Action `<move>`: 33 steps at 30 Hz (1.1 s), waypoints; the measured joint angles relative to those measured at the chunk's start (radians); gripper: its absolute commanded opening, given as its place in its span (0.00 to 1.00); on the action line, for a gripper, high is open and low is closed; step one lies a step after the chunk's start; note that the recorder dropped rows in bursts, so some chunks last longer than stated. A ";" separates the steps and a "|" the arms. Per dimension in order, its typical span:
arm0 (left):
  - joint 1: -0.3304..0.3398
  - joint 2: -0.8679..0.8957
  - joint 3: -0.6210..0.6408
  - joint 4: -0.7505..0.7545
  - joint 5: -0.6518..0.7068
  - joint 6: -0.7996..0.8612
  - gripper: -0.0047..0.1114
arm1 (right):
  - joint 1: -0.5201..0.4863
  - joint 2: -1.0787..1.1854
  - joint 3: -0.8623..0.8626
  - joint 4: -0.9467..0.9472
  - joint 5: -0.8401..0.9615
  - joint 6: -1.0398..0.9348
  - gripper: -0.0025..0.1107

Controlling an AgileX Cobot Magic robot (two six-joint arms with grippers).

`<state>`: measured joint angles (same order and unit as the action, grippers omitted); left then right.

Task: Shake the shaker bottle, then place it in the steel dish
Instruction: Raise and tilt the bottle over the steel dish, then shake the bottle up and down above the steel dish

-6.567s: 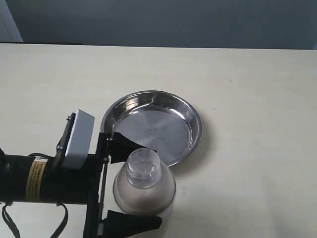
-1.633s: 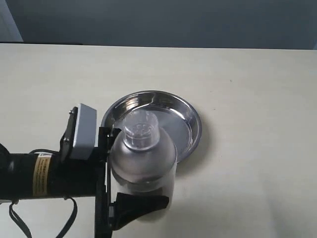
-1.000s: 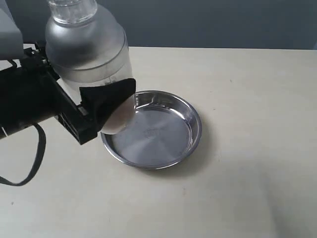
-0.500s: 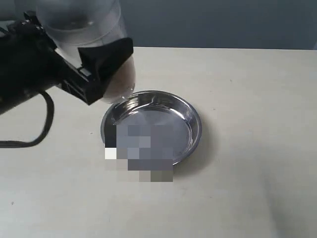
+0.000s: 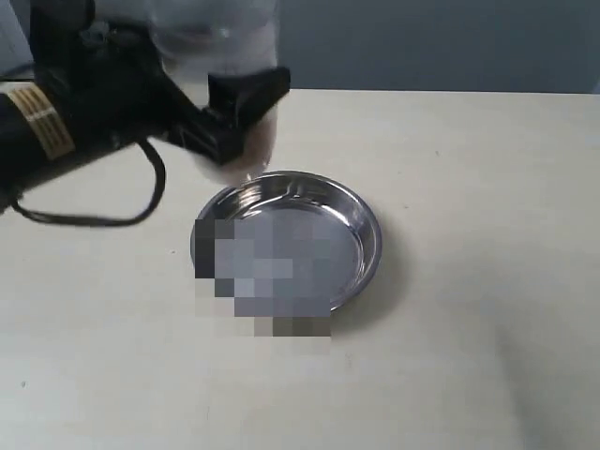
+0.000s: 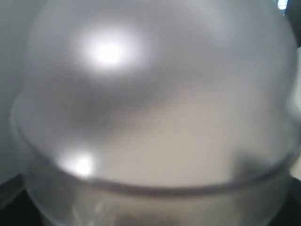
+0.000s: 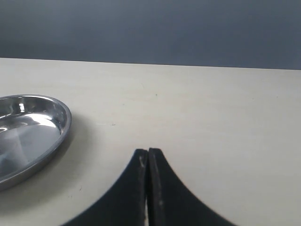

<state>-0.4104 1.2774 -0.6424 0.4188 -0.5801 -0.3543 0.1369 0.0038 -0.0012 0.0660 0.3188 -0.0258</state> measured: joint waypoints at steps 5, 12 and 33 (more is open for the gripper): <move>0.000 -0.007 -0.044 -0.048 0.005 -0.031 0.04 | 0.000 0.000 0.000 0.000 0.000 0.000 0.02; 0.000 -0.055 -0.089 0.023 0.044 -0.093 0.04 | 0.000 0.000 0.000 0.000 -0.002 0.000 0.02; -0.051 0.047 0.004 0.000 -0.057 -0.122 0.04 | 0.000 0.000 0.000 0.000 0.000 0.000 0.02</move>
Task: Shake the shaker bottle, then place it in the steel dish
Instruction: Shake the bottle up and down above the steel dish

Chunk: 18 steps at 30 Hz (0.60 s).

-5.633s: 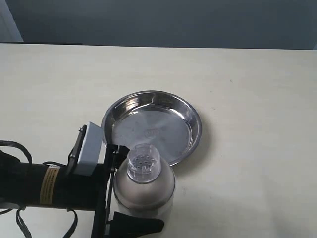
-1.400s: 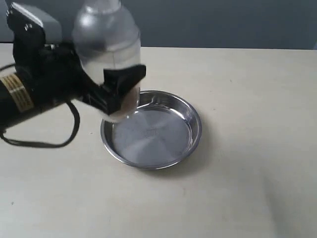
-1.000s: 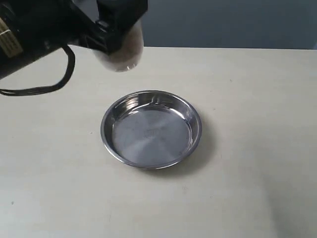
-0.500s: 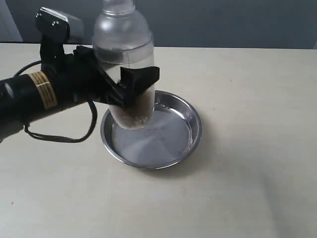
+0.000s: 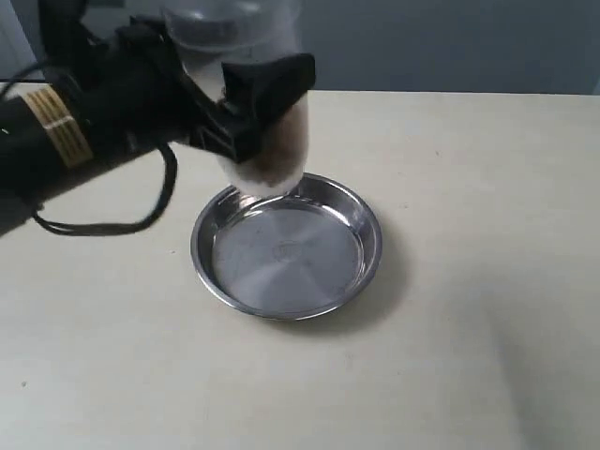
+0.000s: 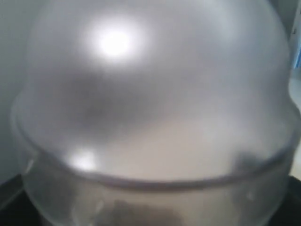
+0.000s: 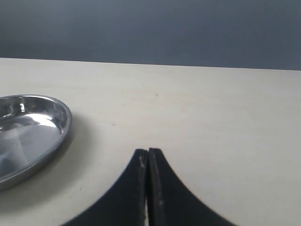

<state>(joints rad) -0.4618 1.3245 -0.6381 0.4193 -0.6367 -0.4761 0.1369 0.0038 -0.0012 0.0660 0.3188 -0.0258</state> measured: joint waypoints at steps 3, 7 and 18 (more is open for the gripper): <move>-0.007 0.065 0.018 0.054 0.060 -0.044 0.04 | 0.000 0.000 0.000 0.000 0.000 0.000 0.02; -0.017 -0.041 -0.045 0.004 0.079 0.012 0.04 | 0.000 0.000 0.000 0.000 0.000 0.000 0.02; -0.017 0.064 0.024 0.000 0.071 0.021 0.04 | 0.000 0.000 0.000 0.000 -0.002 0.000 0.02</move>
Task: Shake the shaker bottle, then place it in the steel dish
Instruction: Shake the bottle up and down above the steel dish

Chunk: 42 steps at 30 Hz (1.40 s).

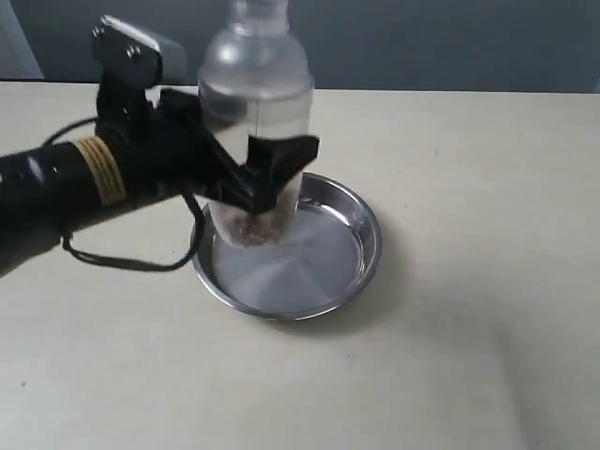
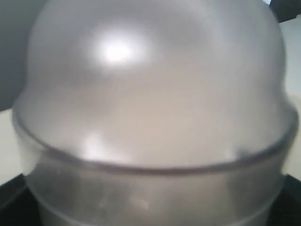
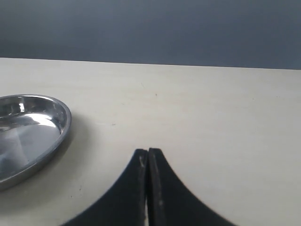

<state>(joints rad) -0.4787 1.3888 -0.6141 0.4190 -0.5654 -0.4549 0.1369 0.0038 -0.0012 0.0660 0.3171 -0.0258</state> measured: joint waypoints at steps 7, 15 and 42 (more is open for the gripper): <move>0.000 0.068 -0.041 -0.044 -0.048 0.015 0.04 | 0.000 0.000 0.000 0.000 0.000 0.000 0.02; 0.000 0.087 -0.056 -0.052 -0.013 0.026 0.04 | 0.000 0.000 0.000 0.000 0.001 0.000 0.02; -0.026 -0.056 -0.030 -0.090 -0.074 0.060 0.04 | 0.000 0.000 0.000 0.000 0.001 0.000 0.02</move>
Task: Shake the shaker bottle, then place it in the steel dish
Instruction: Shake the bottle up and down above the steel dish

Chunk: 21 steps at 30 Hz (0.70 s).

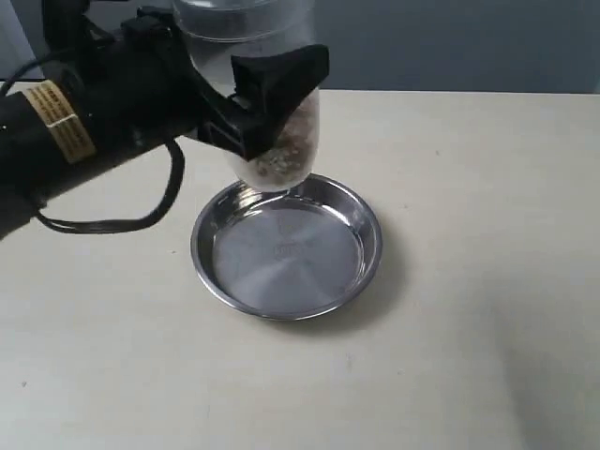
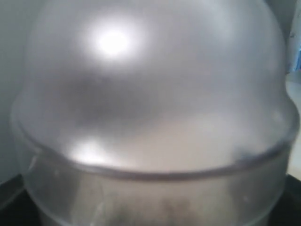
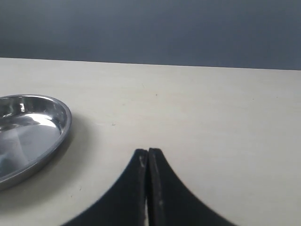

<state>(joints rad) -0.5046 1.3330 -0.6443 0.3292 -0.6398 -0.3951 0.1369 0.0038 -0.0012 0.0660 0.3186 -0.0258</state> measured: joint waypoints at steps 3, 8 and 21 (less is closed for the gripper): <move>-0.004 0.085 0.030 -0.025 0.068 0.001 0.04 | 0.000 0.000 0.000 0.000 0.000 0.000 0.02; -0.013 -0.030 0.000 0.006 0.085 0.036 0.04 | 0.000 0.000 0.000 0.000 0.000 0.000 0.02; -0.014 0.016 0.010 -0.070 0.027 0.017 0.04 | 0.000 0.000 0.000 0.000 0.000 0.000 0.02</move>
<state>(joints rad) -0.5189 1.3489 -0.6339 0.2595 -0.6126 -0.3785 0.1369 0.0038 -0.0012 0.0660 0.3186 -0.0258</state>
